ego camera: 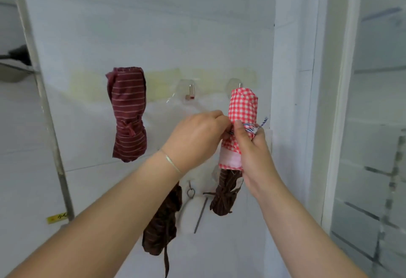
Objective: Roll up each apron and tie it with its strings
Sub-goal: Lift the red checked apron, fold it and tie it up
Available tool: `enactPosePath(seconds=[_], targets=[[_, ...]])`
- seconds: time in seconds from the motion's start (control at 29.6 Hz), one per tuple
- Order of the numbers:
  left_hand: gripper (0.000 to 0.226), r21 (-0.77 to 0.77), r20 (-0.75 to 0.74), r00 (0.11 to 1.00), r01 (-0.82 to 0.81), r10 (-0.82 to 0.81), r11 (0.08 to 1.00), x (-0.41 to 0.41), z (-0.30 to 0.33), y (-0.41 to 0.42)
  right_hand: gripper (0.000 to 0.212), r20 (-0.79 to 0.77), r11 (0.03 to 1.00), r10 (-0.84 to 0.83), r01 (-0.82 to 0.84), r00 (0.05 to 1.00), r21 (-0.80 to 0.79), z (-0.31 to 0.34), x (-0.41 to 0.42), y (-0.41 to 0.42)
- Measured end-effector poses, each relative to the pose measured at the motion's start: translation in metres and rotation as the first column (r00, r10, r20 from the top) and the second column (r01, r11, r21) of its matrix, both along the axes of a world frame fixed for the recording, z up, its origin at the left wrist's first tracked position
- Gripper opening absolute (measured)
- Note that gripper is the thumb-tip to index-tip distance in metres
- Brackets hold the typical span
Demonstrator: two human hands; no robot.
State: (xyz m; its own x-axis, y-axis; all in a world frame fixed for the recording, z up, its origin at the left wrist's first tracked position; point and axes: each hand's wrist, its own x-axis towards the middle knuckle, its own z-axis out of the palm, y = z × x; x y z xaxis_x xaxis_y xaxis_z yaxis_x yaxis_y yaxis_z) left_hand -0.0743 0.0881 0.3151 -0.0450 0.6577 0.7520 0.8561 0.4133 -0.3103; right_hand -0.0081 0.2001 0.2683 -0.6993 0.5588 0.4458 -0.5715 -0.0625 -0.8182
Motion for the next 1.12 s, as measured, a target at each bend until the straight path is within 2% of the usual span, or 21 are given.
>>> enactPosePath(seconds=[0.1,0.17,0.24,0.34,0.51,0.71,0.84,0.98,1.12], targets=[[0.012,0.063,-0.129,0.992,0.013,-0.005,0.998,-0.01,0.031,-0.008,0.042,-0.061,0.993,-0.035,0.041,0.998,0.112,0.034,-0.015,-0.001],[0.013,0.188,-0.21,0.976,-0.016,0.056,0.982,-0.019,0.043,-0.011,0.042,-0.102,0.979,-0.046,0.065,0.994,0.193,0.058,-0.027,-0.003],[0.011,0.313,-0.225,0.966,-0.055,0.13,0.948,-0.031,0.051,-0.012,0.047,-0.139,0.973,-0.043,0.073,0.989,0.219,0.078,-0.04,-0.005],[0.012,0.41,-0.109,0.987,-0.061,0.115,0.91,-0.048,0.057,-0.011,0.06,-0.153,0.961,-0.081,0.118,0.985,0.249,0.097,-0.057,-0.011],[0.013,0.496,0.143,0.989,-0.054,-0.02,0.867,-0.055,0.055,-0.012,0.059,-0.115,0.92,-0.145,0.177,0.983,0.351,0.104,-0.074,-0.013],[0.017,0.58,0.293,0.953,-0.108,-0.083,0.807,-0.052,0.056,-0.01,0.071,-0.125,0.868,-0.216,0.249,0.968,0.431,0.114,-0.085,-0.012],[0.018,0.591,0.316,0.946,-0.142,-0.066,0.794,-0.055,0.052,-0.006,0.073,-0.126,0.824,-0.258,0.287,0.958,0.489,0.113,-0.091,-0.009],[0.017,0.572,0.311,0.95,-0.162,-0.03,0.804,-0.059,0.042,-0.003,0.076,-0.116,0.832,-0.235,0.262,0.965,0.489,0.101,-0.091,-0.005],[0.015,0.588,0.315,0.944,-0.115,-0.095,0.8,-0.057,0.034,-0.005,0.078,-0.156,0.837,-0.247,0.292,0.956,0.463,0.085,-0.089,-0.007]])
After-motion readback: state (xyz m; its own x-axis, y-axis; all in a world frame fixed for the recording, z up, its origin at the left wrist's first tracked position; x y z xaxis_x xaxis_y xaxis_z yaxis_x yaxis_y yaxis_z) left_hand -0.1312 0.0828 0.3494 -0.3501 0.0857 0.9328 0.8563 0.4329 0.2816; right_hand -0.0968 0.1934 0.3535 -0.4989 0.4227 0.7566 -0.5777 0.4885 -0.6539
